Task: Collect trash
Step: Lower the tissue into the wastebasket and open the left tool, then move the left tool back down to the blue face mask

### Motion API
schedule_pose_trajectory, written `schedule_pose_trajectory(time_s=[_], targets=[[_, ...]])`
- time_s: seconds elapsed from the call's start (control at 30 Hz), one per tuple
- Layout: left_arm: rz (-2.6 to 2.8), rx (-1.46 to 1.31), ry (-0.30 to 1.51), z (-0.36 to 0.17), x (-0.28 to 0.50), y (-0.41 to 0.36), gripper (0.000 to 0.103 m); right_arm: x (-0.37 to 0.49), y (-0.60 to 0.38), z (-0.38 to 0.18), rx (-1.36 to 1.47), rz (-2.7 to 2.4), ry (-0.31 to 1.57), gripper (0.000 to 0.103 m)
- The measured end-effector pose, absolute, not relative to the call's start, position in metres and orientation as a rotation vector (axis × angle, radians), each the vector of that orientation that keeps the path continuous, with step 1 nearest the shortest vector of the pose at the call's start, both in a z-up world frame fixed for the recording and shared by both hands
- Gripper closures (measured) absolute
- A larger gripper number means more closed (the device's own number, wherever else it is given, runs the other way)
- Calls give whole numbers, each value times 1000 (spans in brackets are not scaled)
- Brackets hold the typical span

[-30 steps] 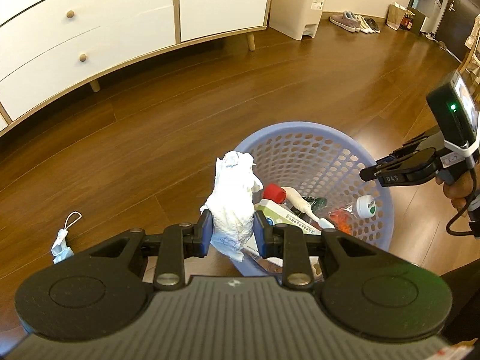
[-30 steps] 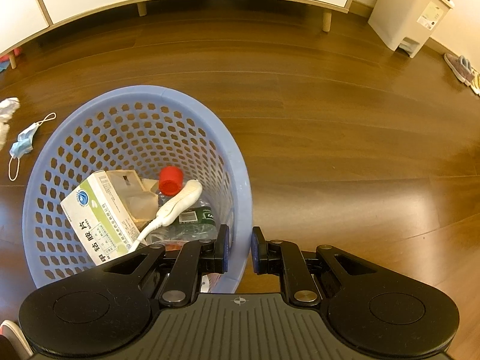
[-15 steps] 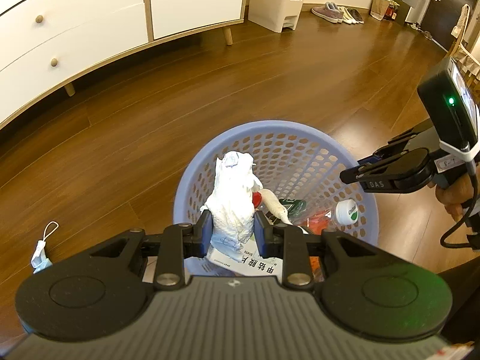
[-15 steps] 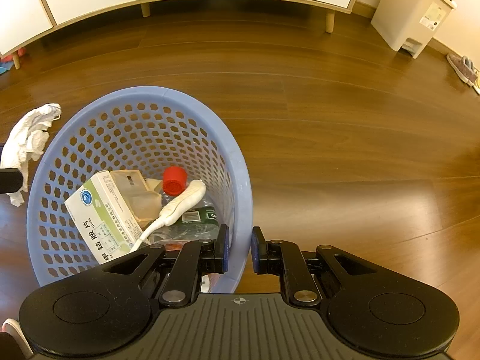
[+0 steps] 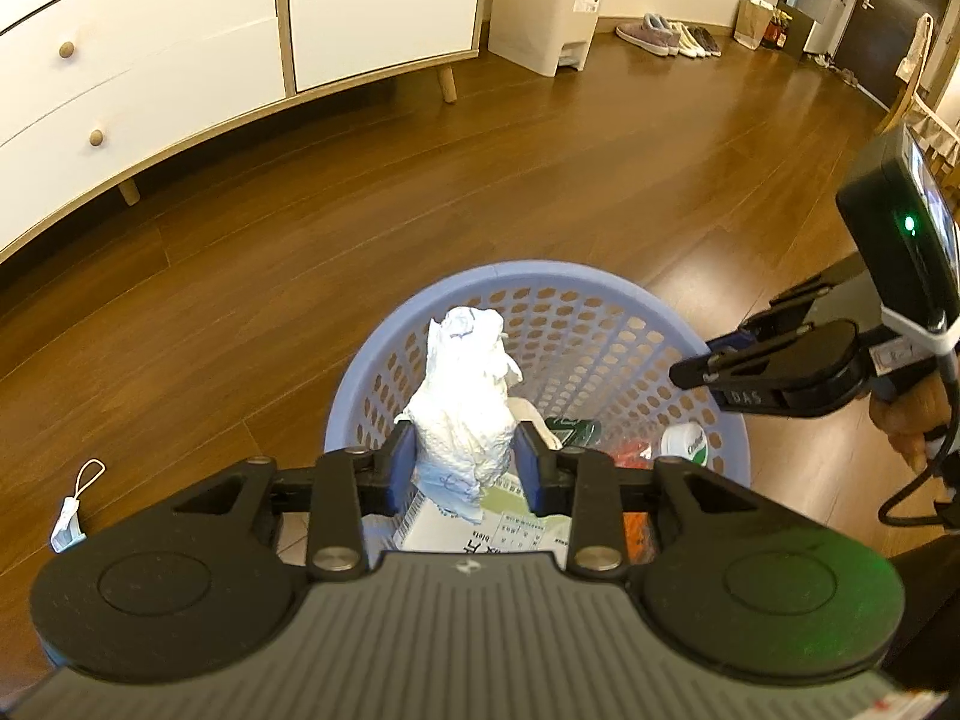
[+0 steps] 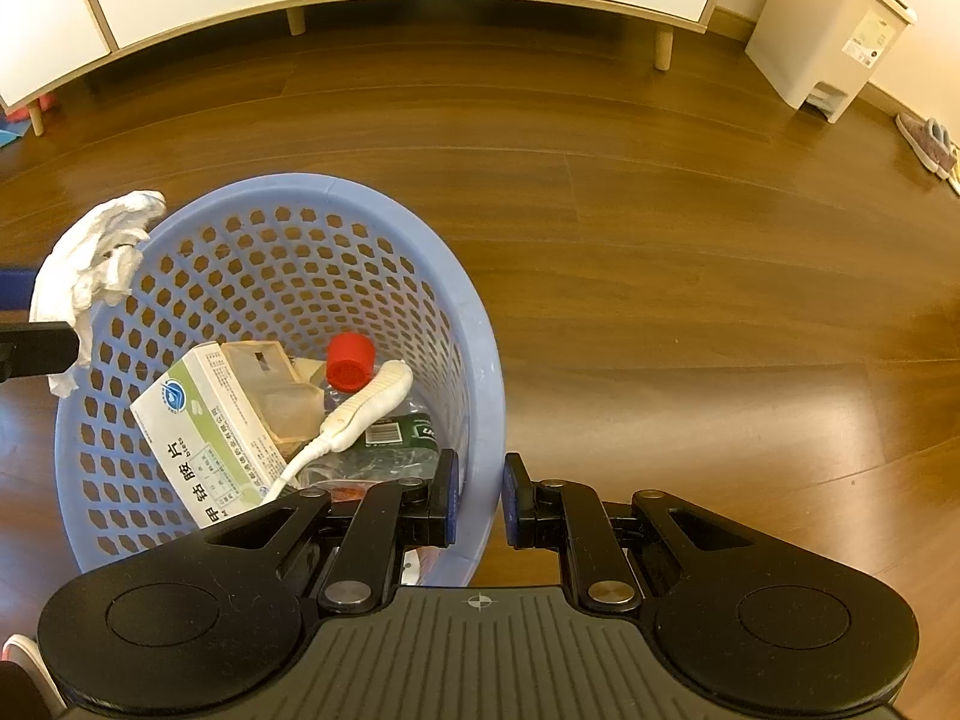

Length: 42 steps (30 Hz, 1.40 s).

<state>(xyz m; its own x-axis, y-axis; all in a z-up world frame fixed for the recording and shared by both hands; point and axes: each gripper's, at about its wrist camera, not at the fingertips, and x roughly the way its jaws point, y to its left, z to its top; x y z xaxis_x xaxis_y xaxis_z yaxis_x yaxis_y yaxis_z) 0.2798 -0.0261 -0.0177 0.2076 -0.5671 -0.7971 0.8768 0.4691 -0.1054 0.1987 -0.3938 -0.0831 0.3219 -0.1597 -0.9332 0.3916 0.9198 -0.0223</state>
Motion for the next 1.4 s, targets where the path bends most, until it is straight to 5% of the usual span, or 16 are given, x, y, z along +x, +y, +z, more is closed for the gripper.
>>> schedule_pose_trajectory(time_s=[1.4], targets=[[-819, 437, 898, -36, 327, 70, 67, 198, -397, -81, 248, -370, 1196, 92]])
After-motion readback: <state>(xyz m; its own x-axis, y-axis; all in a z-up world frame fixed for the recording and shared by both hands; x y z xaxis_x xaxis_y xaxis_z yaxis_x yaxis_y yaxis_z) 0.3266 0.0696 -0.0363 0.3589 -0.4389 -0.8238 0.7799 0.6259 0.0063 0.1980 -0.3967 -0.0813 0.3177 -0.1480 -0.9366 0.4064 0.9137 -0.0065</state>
